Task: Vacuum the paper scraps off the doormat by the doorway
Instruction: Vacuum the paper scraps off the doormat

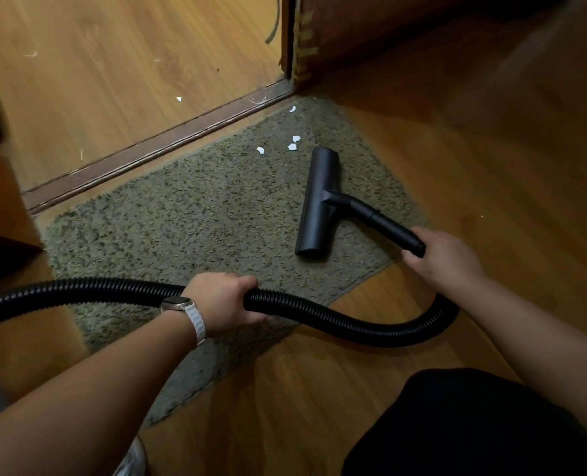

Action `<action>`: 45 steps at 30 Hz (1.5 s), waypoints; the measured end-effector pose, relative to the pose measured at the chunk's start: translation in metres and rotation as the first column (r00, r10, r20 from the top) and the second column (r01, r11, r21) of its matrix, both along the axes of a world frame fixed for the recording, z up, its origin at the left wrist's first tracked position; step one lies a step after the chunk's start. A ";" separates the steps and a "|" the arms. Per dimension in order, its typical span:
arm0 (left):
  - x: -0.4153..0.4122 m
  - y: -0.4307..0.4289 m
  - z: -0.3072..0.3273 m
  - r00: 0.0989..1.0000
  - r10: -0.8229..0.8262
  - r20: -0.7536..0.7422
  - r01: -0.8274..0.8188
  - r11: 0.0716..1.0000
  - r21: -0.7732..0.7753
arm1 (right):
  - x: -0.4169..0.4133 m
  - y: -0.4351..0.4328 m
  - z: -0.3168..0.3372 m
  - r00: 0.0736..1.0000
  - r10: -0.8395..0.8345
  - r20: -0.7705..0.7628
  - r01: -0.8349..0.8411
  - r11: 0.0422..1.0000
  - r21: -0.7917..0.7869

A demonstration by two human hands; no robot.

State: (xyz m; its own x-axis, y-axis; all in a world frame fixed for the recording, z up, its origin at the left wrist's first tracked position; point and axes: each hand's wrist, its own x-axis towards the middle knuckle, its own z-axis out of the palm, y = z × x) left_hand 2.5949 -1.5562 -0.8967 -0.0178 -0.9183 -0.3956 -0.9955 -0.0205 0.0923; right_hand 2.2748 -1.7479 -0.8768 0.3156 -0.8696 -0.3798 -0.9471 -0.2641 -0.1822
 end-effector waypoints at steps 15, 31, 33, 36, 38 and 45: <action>0.013 -0.010 0.008 0.999 0.018 0.027 -0.018 1.000 -0.021 | 0.028 -0.022 -0.008 0.995 -0.101 -0.011 0.100 0.994 -0.038; 0.080 -0.034 0.013 0.997 0.071 0.043 -0.065 0.989 -0.134 | 0.117 -0.071 -0.004 0.998 -0.062 0.012 0.063 0.996 -0.065; 0.081 -0.031 0.011 0.996 0.070 0.046 -0.065 0.992 -0.109 | 0.126 -0.070 -0.002 1.000 0.014 -0.001 -0.014 0.998 -0.063; 0.081 -0.028 0.010 0.996 0.074 0.056 -0.069 0.994 -0.082 | 0.138 -0.069 0.001 0.994 0.107 -0.017 -0.107 0.993 -0.053; 0.082 -0.029 0.010 0.996 0.071 0.058 -0.067 0.995 -0.075 | 0.140 -0.067 0.003 0.992 0.121 -0.037 -0.123 0.991 -0.059; 0.091 -0.031 0.011 0.996 0.084 0.024 -0.082 0.991 -0.104 | 0.132 -0.071 0.009 0.998 -0.017 -0.055 0.012 0.996 -0.092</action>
State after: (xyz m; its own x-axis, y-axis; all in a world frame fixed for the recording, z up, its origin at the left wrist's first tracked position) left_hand 2.6860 -1.5870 -0.8855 0.0699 -0.9518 -0.2985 -0.9930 -0.0950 0.0704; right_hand 2.4063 -1.8184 -0.8682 0.2833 -0.9059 -0.3148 -0.9590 -0.2635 -0.1047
